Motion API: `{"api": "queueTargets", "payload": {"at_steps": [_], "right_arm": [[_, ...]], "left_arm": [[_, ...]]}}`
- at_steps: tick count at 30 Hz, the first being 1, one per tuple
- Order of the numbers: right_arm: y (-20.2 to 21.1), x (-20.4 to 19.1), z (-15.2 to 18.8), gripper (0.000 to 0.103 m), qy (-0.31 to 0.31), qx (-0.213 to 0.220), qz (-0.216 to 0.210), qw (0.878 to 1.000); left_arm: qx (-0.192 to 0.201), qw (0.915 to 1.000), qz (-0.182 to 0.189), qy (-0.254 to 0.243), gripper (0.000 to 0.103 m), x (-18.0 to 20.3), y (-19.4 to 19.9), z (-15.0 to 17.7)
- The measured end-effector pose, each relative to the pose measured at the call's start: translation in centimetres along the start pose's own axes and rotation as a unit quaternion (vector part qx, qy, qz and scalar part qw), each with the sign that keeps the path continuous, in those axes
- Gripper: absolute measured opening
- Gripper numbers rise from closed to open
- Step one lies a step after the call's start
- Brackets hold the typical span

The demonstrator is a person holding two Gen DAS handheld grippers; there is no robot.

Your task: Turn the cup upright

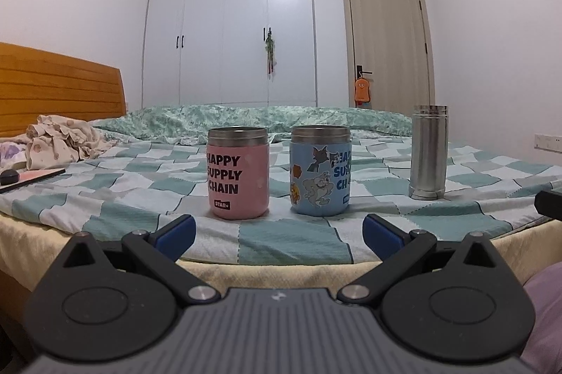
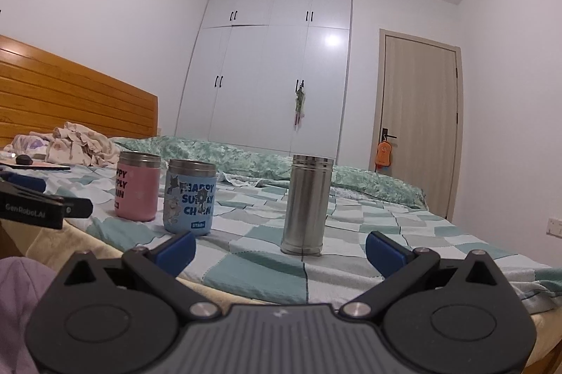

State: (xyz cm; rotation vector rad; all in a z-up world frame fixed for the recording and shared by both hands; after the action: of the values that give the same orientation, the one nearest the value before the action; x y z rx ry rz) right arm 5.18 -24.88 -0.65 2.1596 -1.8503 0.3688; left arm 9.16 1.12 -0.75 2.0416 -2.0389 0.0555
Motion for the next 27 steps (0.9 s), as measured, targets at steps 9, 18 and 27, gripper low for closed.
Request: {"api": "queueTargets", "payload": {"at_steps": [9, 18, 27], "right_arm": [[-0.12, -0.04, 0.06, 0.103, -0.001, -0.001, 0.001, 1.000], [-0.14, -0.07, 0.08, 0.103, -0.001, -0.001, 0.001, 1.000], [-0.14, -0.08, 0.08, 0.103, 0.000, -0.001, 0.001, 1.000]], "left_arm": [[0.006, 1.0000, 0.002, -0.001, 0.103, -0.03, 0.19, 0.09], [0.007, 1.0000, 0.003, 0.000, 0.103, -0.04, 0.18, 0.06], [0.008, 1.0000, 0.004, -0.001, 0.103, -0.05, 0.22, 0.03]]}}
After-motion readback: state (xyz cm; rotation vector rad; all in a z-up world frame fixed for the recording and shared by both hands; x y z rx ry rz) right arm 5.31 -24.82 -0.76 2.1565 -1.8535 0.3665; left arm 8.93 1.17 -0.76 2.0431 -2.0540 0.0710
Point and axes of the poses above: each gripper's, at about its wrist camera, not at the fingertips, and y roughly against the way its jaws point, x to its right, z to its underside, the point moved 6 cm from there along -y, roughly the way its jaws point, and after that the axes turned 14 degrees about y, right-handed, at the moved point
